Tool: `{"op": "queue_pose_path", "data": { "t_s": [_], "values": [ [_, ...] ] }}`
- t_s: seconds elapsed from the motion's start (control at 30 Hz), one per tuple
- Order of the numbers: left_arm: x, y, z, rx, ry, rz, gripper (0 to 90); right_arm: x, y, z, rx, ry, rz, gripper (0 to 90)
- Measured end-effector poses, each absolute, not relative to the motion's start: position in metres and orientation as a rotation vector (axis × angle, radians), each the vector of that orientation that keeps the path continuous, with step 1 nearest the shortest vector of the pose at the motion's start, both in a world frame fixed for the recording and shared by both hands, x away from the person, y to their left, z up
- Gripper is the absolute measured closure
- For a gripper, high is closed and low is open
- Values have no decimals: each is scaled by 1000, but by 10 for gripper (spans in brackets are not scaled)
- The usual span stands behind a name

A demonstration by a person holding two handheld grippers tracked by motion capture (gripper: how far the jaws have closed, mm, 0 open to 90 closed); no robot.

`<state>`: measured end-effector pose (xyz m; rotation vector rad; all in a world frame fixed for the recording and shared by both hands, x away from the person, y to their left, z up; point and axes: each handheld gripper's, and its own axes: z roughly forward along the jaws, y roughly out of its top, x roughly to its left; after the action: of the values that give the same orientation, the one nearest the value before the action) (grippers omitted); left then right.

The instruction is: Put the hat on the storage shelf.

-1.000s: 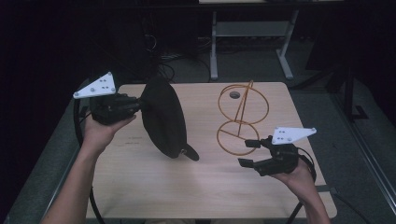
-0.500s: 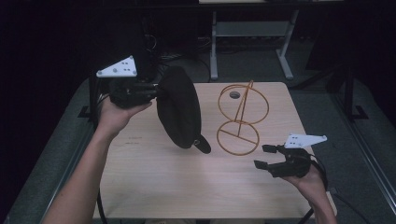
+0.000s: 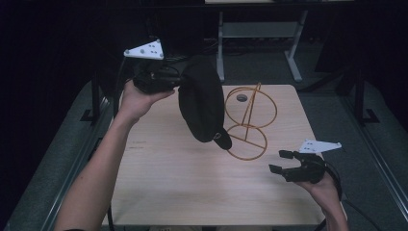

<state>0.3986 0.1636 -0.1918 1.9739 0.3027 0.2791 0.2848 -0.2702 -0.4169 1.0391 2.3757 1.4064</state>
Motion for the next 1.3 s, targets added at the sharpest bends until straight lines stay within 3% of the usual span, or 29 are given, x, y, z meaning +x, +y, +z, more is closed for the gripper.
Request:
{"op": "queue_pose_path", "data": {
  "t_s": [0.57,0.8,1.3],
  "values": [
    [426,110,-163,2014,266,259,869,284,-287,-421,1087,2329,1366,240],
    [441,71,-154,2083,261,236,868,282,-291,-422,1097,2315,1370,240],
    [469,6,-180,2185,301,139,867,281,-295,-422,1091,2312,1364,240]
  ]
}}
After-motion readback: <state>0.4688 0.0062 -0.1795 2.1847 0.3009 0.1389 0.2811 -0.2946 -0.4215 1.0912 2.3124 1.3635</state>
